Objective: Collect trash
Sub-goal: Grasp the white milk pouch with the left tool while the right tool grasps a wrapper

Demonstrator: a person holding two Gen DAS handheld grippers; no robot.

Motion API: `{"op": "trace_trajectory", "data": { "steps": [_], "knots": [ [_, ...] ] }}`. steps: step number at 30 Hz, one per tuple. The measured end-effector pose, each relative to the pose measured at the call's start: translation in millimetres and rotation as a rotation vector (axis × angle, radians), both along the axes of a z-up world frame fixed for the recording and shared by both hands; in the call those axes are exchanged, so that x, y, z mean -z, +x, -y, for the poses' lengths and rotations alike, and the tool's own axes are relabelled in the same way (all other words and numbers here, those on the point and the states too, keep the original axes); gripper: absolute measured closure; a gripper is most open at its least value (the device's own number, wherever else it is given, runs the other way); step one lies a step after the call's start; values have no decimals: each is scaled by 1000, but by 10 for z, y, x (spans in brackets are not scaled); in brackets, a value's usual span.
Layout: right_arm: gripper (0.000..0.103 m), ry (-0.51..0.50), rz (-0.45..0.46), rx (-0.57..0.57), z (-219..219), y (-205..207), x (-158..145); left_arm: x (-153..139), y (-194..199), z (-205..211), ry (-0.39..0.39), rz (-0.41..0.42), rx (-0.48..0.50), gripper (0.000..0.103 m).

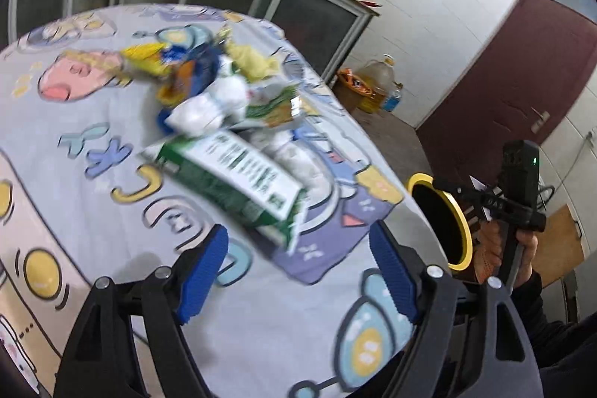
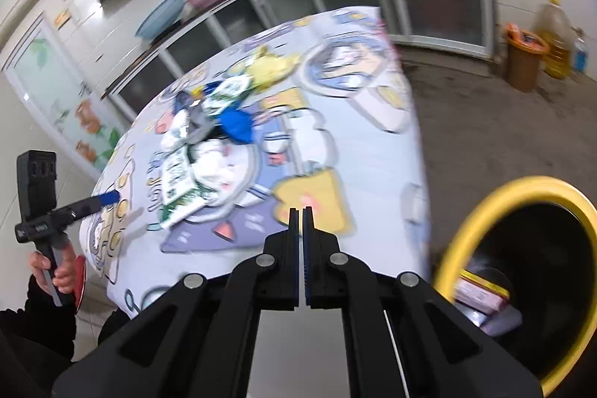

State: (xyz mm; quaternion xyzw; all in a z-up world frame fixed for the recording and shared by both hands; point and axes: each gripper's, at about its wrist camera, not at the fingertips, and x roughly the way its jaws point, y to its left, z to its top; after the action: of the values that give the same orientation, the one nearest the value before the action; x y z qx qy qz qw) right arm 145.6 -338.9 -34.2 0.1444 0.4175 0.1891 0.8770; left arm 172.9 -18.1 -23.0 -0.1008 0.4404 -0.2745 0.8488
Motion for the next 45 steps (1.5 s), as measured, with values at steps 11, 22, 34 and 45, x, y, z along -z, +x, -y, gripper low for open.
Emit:
{"op": "trace_trajectory", "data": {
  "steps": [11,22,34,45],
  "knots": [
    [100,-13,-17,-181,-922,811,-170,263,156,-93,11,-56,-58,28],
    [59,-5,-34,-239,-1320,1201,-198,423,329,-16,15,-129,-64,27],
    [58,-48,-108,-258,-1466,1463,-73,589,664,131,-8,-191,-56,27],
    [91,-72,-152,-254,-1492,1603,92,710,885,66,-52,-210,-86,49]
  ]
}}
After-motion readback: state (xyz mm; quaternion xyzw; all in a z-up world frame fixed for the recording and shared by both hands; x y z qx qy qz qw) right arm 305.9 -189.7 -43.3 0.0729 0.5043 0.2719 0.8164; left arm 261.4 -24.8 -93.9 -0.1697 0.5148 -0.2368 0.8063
